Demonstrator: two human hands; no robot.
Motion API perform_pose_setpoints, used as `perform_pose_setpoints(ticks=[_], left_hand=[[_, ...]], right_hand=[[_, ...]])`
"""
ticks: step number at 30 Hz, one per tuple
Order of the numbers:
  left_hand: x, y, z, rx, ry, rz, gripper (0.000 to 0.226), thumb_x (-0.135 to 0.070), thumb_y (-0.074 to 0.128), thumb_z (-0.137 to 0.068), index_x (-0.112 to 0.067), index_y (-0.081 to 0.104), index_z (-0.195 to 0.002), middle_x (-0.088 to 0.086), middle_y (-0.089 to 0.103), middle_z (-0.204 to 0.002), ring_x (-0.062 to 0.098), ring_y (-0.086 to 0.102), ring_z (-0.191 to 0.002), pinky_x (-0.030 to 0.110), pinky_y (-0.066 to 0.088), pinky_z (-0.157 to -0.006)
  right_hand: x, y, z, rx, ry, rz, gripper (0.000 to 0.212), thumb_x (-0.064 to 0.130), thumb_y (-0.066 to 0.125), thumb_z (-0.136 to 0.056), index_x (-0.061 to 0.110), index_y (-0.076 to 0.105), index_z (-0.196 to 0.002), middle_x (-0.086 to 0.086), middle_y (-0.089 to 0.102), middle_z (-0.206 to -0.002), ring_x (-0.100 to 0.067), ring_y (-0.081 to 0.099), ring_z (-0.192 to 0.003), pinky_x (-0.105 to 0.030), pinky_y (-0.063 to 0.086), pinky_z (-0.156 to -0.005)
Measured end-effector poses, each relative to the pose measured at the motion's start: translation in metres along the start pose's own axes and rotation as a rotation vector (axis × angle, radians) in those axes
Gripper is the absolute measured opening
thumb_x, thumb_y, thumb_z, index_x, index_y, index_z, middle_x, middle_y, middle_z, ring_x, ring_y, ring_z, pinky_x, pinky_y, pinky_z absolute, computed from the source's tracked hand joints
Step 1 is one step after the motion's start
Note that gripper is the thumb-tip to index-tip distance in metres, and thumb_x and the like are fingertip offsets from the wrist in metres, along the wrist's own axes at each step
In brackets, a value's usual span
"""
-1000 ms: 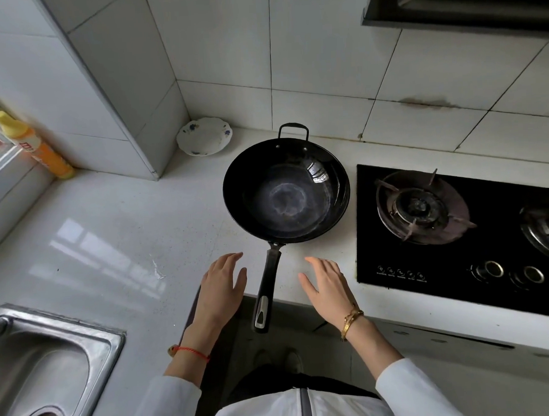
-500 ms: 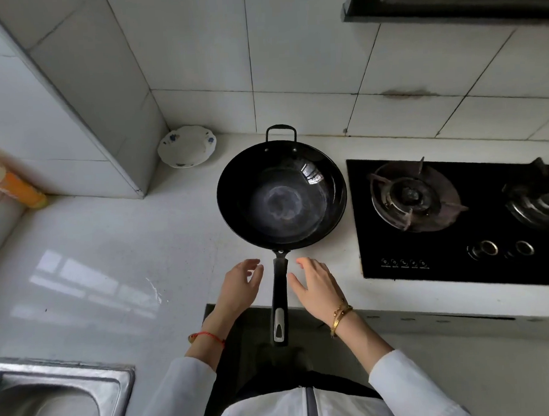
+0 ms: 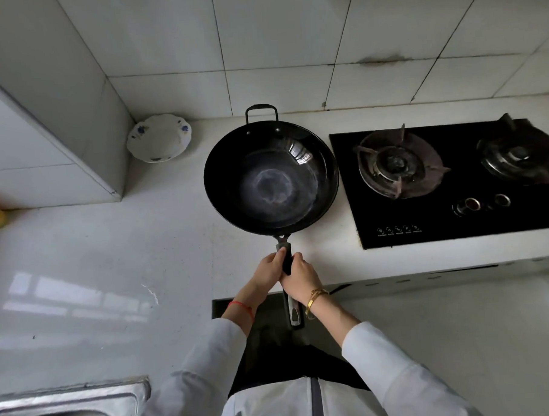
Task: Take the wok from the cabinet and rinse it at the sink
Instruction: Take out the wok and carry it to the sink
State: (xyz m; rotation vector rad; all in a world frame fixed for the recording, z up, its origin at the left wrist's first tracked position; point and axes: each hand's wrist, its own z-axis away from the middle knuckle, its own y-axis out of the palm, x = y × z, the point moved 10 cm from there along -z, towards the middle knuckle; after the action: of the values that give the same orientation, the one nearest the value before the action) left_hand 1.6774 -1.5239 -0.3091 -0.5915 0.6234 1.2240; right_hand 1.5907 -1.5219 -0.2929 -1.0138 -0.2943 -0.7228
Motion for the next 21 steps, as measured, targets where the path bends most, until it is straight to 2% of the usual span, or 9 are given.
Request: perform_pose_setpoints(ticks=[5, 9, 10, 11, 13, 15, 18, 21], left_hand=[[0.003, 0.003, -0.003, 0.003, -0.003, 0.137, 0.047, -0.033, 0.036, -0.104, 0.003, 0.053, -0.128, 0.023, 0.060, -0.125, 0.032, 0.059, -0.116, 0.040, 0.046, -0.104], [0.003, 0.005, -0.005, 0.035, -0.011, 0.169, 0.048, -0.034, 0.038, -0.103, 0.003, 0.051, -0.130, 0.024, 0.060, -0.124, 0.033, 0.060, -0.114, 0.043, 0.048, -0.103], [0.003, 0.006, -0.005, 0.047, -0.012, 0.169, 0.048, -0.034, 0.038, -0.103, 0.004, 0.051, -0.130, 0.024, 0.061, -0.122, 0.033, 0.062, -0.110, 0.041, 0.051, -0.097], [0.002, 0.007, -0.004, 0.063, -0.011, 0.160, 0.048, -0.035, 0.037, -0.103, 0.003, 0.050, -0.128, 0.026, 0.061, -0.117, 0.034, 0.064, -0.100, 0.039, 0.056, -0.084], [0.001, 0.008, -0.003, 0.096, -0.015, 0.126, 0.047, -0.037, 0.037, -0.103, 0.003, 0.050, -0.126, 0.025, 0.061, -0.102, 0.030, 0.062, -0.071, 0.031, 0.052, -0.051], [0.000, 0.007, -0.002, 0.097, -0.025, 0.110, 0.046, -0.037, 0.039, -0.103, 0.001, 0.052, -0.126, 0.018, 0.061, -0.094, 0.019, 0.058, -0.055, 0.020, 0.043, -0.036], [-0.001, 0.006, -0.005, 0.102, -0.032, 0.115, 0.045, -0.037, 0.040, -0.102, 0.000, 0.055, -0.125, 0.014, 0.063, -0.094, 0.013, 0.057, -0.051, 0.017, 0.042, -0.036], [0.000, 0.007, -0.008, 0.115, -0.033, 0.147, 0.044, -0.035, 0.041, -0.102, 0.000, 0.056, -0.125, 0.016, 0.065, -0.111, 0.018, 0.061, -0.066, 0.023, 0.046, -0.047]], right_hand=[[-0.004, 0.010, -0.008, 0.033, 0.064, -0.061, 0.031, 0.019, 0.054, -0.092, 0.003, 0.046, -0.118, -0.018, 0.063, -0.112, -0.033, 0.064, -0.098, -0.030, 0.045, -0.067], [-0.007, 0.014, -0.011, 0.017, 0.095, -0.118, 0.032, 0.019, 0.052, -0.093, 0.004, 0.048, -0.122, -0.017, 0.064, -0.112, -0.033, 0.066, -0.096, -0.031, 0.051, -0.069], [-0.008, 0.015, -0.011, 0.012, 0.107, -0.163, 0.032, 0.020, 0.052, -0.094, 0.006, 0.049, -0.122, -0.016, 0.065, -0.109, -0.031, 0.068, -0.087, -0.031, 0.054, -0.065], [-0.009, 0.017, -0.011, 0.009, 0.121, -0.212, 0.030, 0.021, 0.052, -0.095, 0.008, 0.050, -0.122, -0.015, 0.066, -0.103, -0.026, 0.069, -0.071, -0.029, 0.056, -0.056], [-0.012, 0.020, -0.011, 0.001, 0.158, -0.286, 0.026, 0.022, 0.052, -0.096, 0.009, 0.052, -0.119, -0.013, 0.068, -0.092, -0.017, 0.062, -0.044, -0.022, 0.049, -0.036], [-0.016, 0.022, -0.012, -0.006, 0.192, -0.330, 0.023, 0.023, 0.053, -0.096, 0.007, 0.056, -0.112, -0.014, 0.069, -0.086, -0.018, 0.060, -0.038, -0.028, 0.054, -0.037], [-0.018, 0.022, -0.012, -0.011, 0.228, -0.390, 0.021, 0.024, 0.053, -0.096, 0.006, 0.058, -0.105, -0.014, 0.071, -0.082, -0.021, 0.063, -0.041, -0.036, 0.060, -0.047], [-0.019, 0.022, -0.012, -0.016, 0.235, -0.426, 0.020, 0.025, 0.053, -0.096, 0.007, 0.058, -0.102, -0.015, 0.071, -0.081, -0.021, 0.062, -0.040, -0.033, 0.059, -0.045]])
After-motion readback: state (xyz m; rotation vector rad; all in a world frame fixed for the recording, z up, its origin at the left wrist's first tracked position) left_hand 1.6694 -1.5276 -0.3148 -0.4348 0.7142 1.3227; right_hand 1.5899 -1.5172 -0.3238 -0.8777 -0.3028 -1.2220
